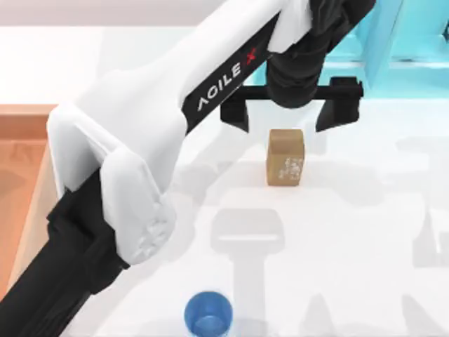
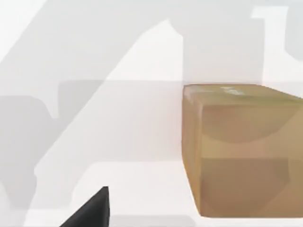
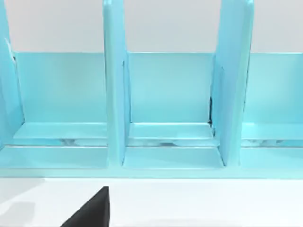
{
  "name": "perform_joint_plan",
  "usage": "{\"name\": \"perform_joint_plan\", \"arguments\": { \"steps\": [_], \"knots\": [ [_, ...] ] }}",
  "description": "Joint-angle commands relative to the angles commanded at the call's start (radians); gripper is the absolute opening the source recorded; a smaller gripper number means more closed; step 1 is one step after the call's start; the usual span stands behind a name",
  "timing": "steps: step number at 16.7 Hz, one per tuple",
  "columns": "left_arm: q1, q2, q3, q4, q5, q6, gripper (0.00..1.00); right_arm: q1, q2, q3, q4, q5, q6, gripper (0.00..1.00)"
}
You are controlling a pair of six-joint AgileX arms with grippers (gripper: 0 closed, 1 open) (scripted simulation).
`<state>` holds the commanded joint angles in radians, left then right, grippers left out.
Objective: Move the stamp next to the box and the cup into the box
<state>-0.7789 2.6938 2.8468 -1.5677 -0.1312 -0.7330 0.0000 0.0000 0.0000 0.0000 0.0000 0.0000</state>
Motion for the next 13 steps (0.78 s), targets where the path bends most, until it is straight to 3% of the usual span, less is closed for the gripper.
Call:
{"name": "perform_joint_plan", "arguments": {
  "steps": [9, 13],
  "knots": [
    [-0.011, 0.043, 0.051, -0.020, 0.001, -0.015, 1.00, 0.000, 0.000, 0.000, 0.000, 0.000, 0.000, 1.00],
    [-0.006, 0.020, -0.066, 0.082, 0.003, -0.005, 1.00, 0.000, 0.000, 0.000, 0.000, 0.000, 0.000, 1.00]
  ]
}}
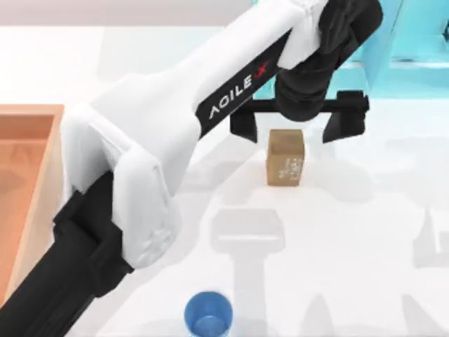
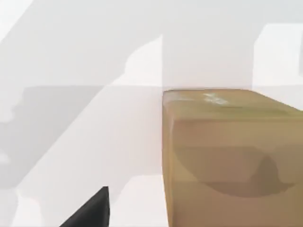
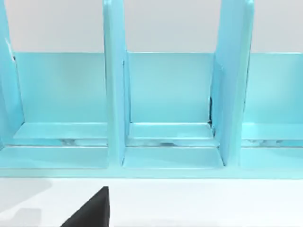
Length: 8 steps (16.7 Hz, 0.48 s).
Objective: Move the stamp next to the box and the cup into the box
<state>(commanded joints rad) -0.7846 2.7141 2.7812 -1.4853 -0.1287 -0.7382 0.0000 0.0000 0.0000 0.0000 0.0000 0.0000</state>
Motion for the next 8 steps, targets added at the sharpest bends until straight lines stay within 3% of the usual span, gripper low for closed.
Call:
{"name": "perform_joint_plan", "arguments": {
  "steps": [5, 8],
  "knots": [
    [0.009, -0.031, -0.260, 0.212, 0.001, 0.008, 1.00, 0.000, 0.000, 0.000, 0.000, 0.000, 0.000, 1.00],
    [0.012, -0.041, -0.320, 0.271, 0.001, 0.011, 1.00, 0.000, 0.000, 0.000, 0.000, 0.000, 0.000, 1.00]
  ]
}}
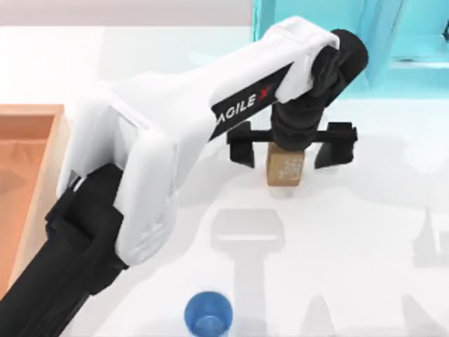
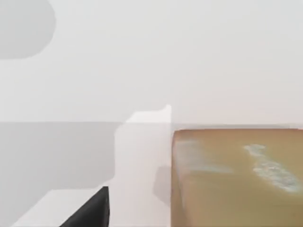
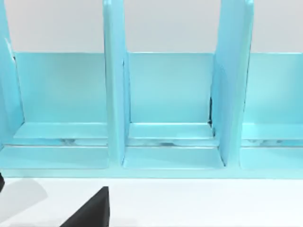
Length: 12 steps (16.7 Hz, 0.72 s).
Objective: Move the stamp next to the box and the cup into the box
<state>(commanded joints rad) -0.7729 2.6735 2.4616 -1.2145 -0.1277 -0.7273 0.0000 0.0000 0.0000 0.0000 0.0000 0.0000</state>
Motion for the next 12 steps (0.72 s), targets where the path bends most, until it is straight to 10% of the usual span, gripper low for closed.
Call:
{"name": "perform_joint_plan", "arguments": {
  "steps": [4, 12],
  "knots": [
    [0.000, 0.000, -0.001, 0.001, 0.000, 0.000, 1.00, 0.000, 0.000, 0.000, 0.000, 0.000, 0.000, 1.00],
    [0.000, 0.000, -0.001, 0.001, 0.000, 0.000, 0.40, 0.000, 0.000, 0.000, 0.000, 0.000, 0.000, 1.00]
  ]
}}
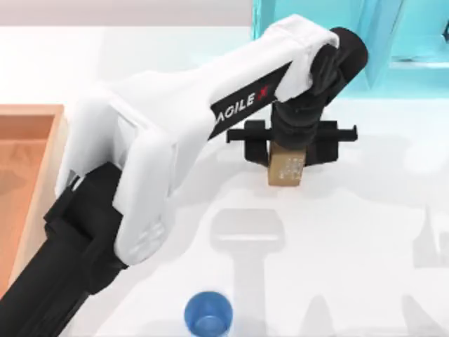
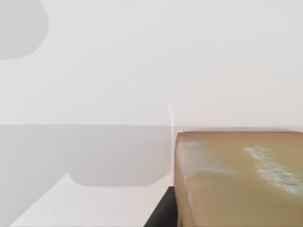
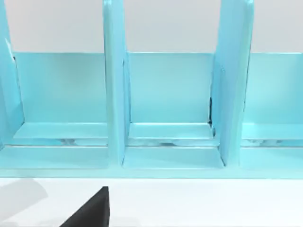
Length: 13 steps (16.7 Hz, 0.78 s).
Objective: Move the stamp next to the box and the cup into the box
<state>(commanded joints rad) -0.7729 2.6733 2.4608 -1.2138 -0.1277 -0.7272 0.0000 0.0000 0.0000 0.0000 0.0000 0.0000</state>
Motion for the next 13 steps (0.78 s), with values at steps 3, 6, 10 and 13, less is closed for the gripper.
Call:
{"name": "perform_joint_plan", "arguments": {
  "steps": [3, 6, 10, 13],
  "knots": [
    [0.000, 0.000, 0.000, 0.000, 0.000, 0.000, 0.17, 0.000, 0.000, 0.000, 0.000, 0.000, 0.000, 1.00],
    [0.000, 0.000, 0.000, 0.000, 0.000, 0.000, 0.00, 0.000, 0.000, 0.000, 0.000, 0.000, 0.000, 1.00],
    [0.000, 0.000, 0.000, 0.000, 0.000, 0.000, 0.00, 0.000, 0.000, 0.000, 0.000, 0.000, 0.000, 1.00],
    [0.000, 0.000, 0.000, 0.000, 0.000, 0.000, 0.00, 0.000, 0.000, 0.000, 0.000, 0.000, 0.000, 1.00]
  ]
}}
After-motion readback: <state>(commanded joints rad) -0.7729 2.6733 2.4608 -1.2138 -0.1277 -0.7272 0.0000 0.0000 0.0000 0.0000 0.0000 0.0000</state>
